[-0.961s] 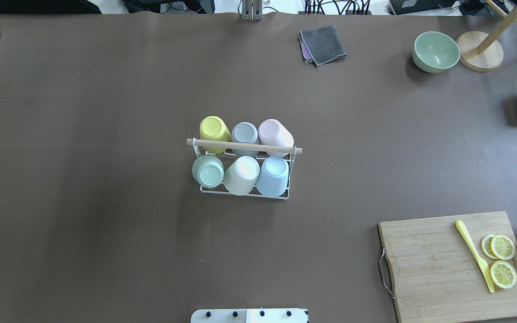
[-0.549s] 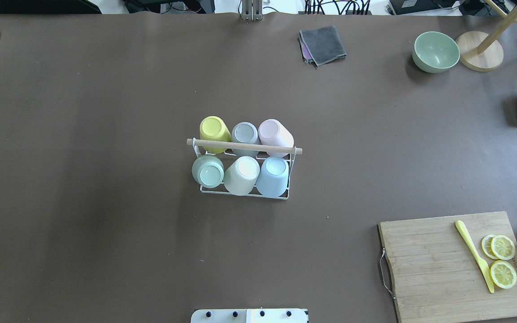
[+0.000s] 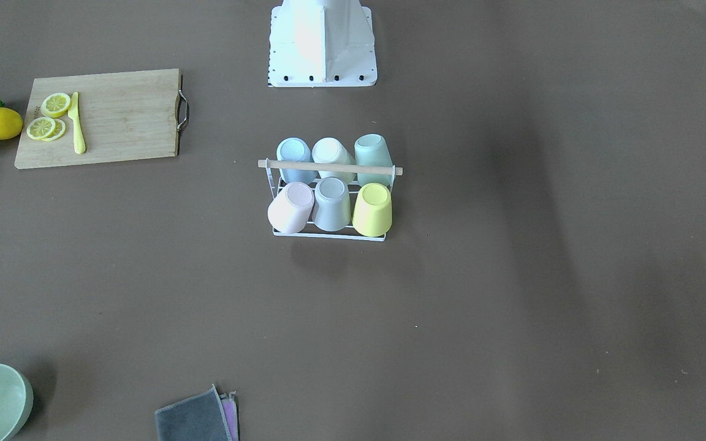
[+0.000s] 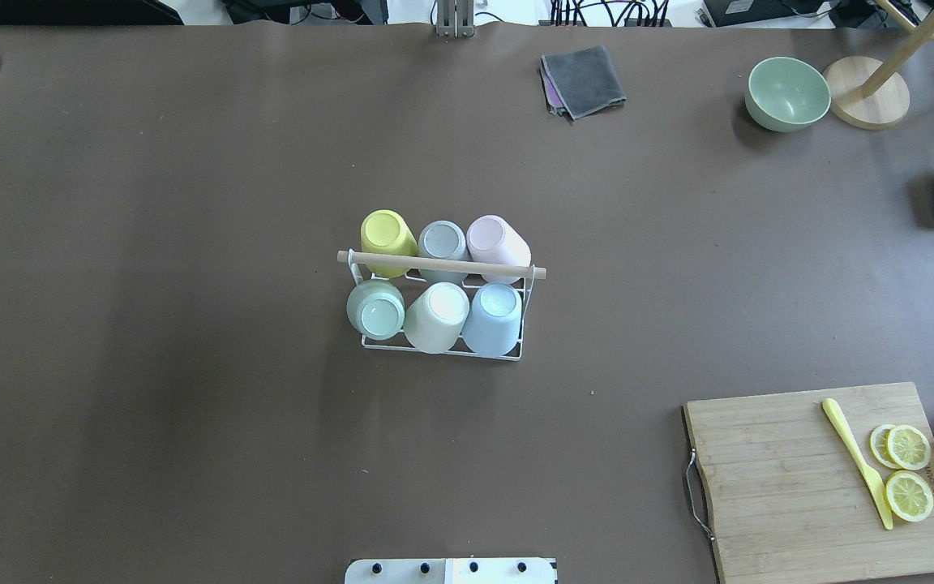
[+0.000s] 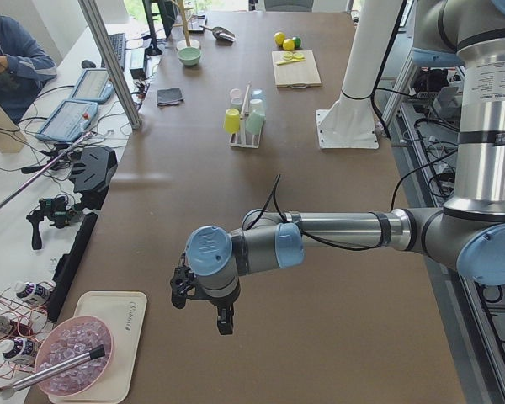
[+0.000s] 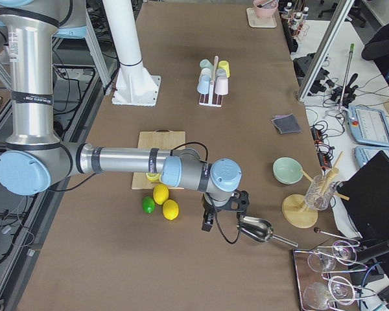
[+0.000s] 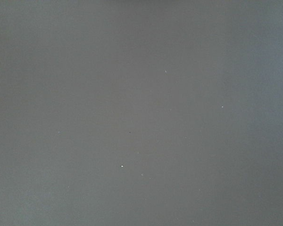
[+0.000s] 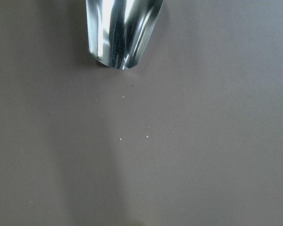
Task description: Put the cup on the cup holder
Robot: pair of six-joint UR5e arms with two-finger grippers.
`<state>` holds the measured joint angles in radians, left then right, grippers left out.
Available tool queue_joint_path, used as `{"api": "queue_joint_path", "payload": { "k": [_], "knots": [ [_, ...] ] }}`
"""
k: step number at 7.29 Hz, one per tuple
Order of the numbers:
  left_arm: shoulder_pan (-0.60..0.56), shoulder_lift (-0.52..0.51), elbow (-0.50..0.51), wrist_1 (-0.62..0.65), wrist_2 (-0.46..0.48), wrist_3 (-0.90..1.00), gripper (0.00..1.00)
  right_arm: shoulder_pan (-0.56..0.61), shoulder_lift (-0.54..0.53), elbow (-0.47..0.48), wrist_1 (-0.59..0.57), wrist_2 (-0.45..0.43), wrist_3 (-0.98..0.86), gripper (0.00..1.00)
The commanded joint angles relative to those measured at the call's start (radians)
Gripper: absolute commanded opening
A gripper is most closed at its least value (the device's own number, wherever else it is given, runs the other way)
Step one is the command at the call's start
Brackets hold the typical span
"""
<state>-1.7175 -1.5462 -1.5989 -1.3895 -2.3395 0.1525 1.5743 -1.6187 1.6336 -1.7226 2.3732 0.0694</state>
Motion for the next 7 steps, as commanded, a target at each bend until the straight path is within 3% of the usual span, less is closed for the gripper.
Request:
{"api": "queue_joint_path", "payload": {
  "k": [1,7],
  "knots": [
    [0.001,-0.002,-0.006,0.000,0.003,0.002,0.98,-0.002,0.000,-0.001,0.000,0.000,0.001,1.00],
    [0.003,-0.012,-0.007,0.001,0.006,0.007,0.98,-0.002,0.005,0.000,0.000,-0.002,0.001,1.00]
  ]
}}
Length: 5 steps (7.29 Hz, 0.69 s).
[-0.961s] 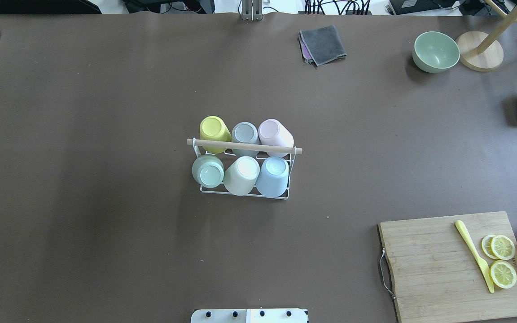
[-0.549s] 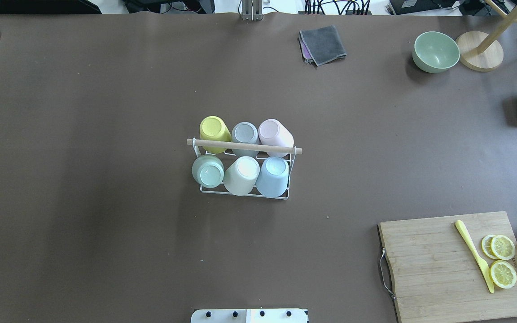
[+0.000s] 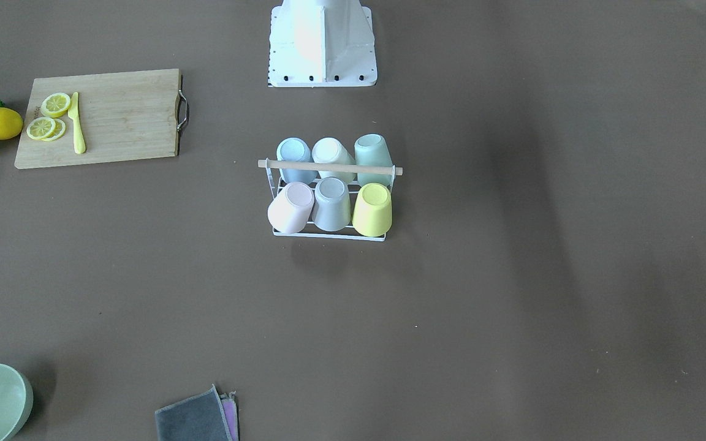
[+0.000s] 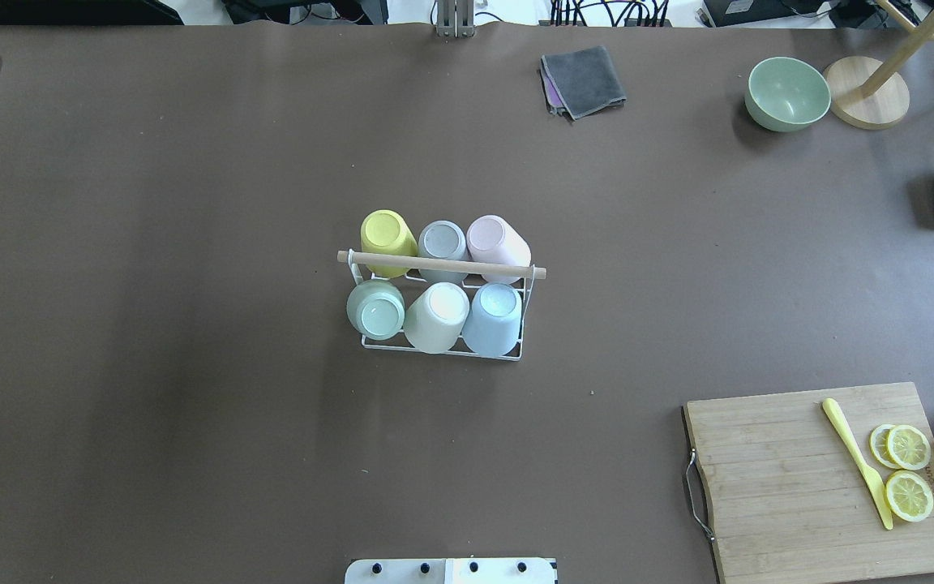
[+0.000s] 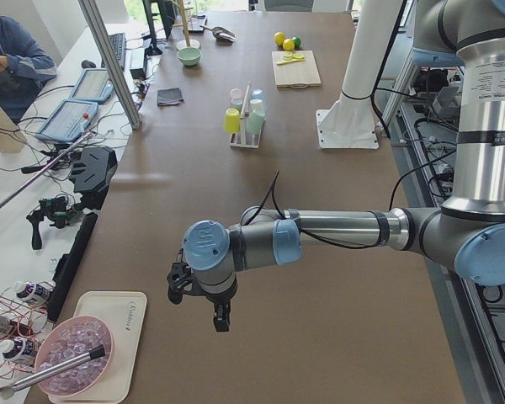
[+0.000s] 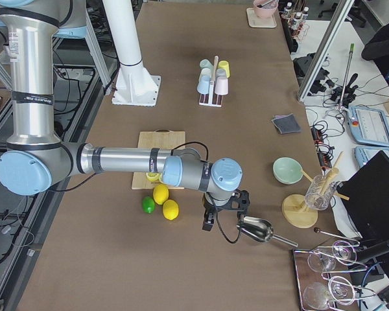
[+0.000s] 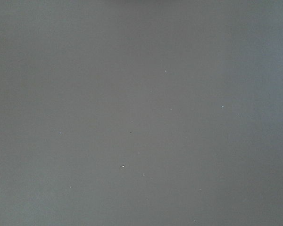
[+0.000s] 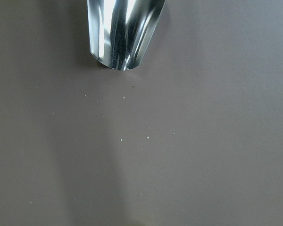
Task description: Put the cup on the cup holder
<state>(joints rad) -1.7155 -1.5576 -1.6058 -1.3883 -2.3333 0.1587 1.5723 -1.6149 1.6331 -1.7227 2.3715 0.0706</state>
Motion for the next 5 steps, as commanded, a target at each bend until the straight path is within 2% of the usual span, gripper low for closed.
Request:
{"api": "queue_joint_path", "payload": {
  "k": [1,5],
  "knots": [
    [0.004,-0.001,-0.005,-0.002,0.000,0.008,0.98,0.000,0.001,0.001,0.000,0.000,0.000,1.00],
    [0.013,0.001,-0.016,0.000,0.000,0.016,0.98,0.000,0.001,-0.001,0.000,0.000,0.002,1.00]
  ]
}}
